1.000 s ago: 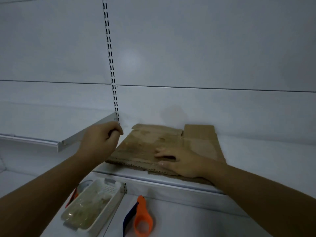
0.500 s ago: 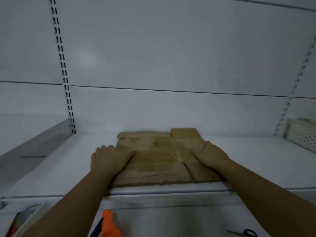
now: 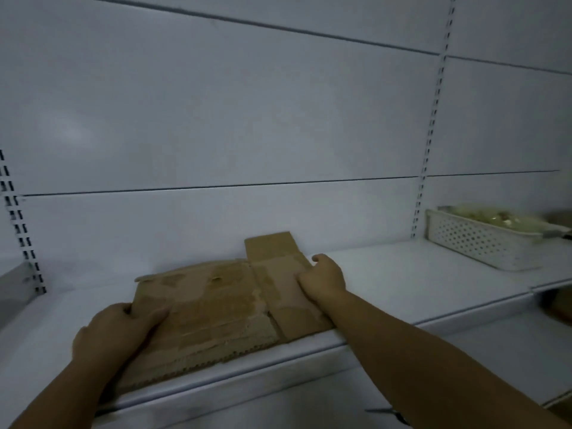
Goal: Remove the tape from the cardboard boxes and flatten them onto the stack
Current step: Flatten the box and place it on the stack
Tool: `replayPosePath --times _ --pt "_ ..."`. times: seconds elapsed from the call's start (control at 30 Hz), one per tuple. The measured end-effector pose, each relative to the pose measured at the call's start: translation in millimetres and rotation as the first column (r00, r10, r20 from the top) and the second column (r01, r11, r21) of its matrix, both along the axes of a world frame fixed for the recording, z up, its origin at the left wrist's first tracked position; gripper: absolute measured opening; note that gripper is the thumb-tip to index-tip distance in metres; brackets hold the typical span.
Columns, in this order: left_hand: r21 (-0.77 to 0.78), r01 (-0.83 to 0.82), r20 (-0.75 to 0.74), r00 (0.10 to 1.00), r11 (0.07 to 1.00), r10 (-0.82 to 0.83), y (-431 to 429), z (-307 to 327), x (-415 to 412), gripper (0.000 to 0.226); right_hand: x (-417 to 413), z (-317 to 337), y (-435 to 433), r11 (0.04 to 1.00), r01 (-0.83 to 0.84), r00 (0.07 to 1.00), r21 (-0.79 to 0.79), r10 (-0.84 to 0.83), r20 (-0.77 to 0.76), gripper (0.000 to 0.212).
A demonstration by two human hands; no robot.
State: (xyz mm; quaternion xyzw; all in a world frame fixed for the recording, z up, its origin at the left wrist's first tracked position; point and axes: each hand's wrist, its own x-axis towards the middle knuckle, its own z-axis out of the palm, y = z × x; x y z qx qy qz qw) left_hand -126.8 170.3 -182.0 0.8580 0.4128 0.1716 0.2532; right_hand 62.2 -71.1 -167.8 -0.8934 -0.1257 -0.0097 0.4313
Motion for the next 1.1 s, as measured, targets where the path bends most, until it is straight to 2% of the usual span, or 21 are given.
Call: replayPosePath --times 0.03,0.13,0.17,0.3,0.37,0.43,0.63,0.8,1.0,1.1 --pt "-0.038 -0.001 0.031 1.000 0.999 0.002 -3.1 1.8 -1.1 0.062 0.5 3.9 -4.3 0.999 -0.009 0.999 0.046 0.011 -0.049 0.053" --pt "-0.125 0.023 0.097 0.995 0.992 -0.011 -28.9 12.9 -7.4 0.042 6.6 18.0 -26.4 0.992 -0.067 0.976 0.110 0.088 -0.199 0.021" --pt "-0.155 0.051 0.107 0.994 0.987 -0.035 -40.4 18.7 -8.5 0.037 7.8 23.6 -38.4 0.989 -0.086 0.964 0.123 0.114 -0.239 0.019" --pt "-0.385 0.140 0.198 0.978 0.912 -0.067 -105.8 47.0 -3.3 0.026 4.9 45.1 -113.0 0.988 -0.140 0.962 0.063 0.151 -0.230 0.044" --pt "-0.446 0.170 0.236 0.969 0.879 -0.067 -145.5 60.2 8.3 0.035 5.7 57.5 -161.8 0.992 -0.125 0.972 0.025 0.127 -0.197 0.051" --pt "-0.482 0.217 0.280 0.956 0.849 -0.086 -191.6 73.0 24.0 0.042 9.1 73.8 -218.7 0.998 -0.065 0.986 0.022 0.068 -0.154 0.050" --pt "-0.518 0.423 0.360 0.896 0.744 -0.260 -344.7 99.4 99.7 0.037 19.3 107.5 -407.5 0.983 0.183 0.983 -0.008 -0.183 -0.027 0.042" --pt "-0.537 0.577 0.390 0.817 0.616 -0.425 -473.7 104.6 167.6 0.039 16.2 102.0 -554.7 0.927 0.373 0.927 0.029 -0.371 -0.064 0.044" --pt "-0.567 0.705 0.404 0.689 0.427 -0.601 -602.2 88.1 252.2 0.034 29.1 79.8 -676.3 0.766 0.637 0.771 -0.091 -0.636 0.039 0.069" --pt "-0.587 0.738 0.416 0.628 0.334 -0.657 -644.7 75.4 295.7 0.031 40.5 69.6 -707.0 0.667 0.709 0.697 -0.227 -0.712 0.084 0.066"
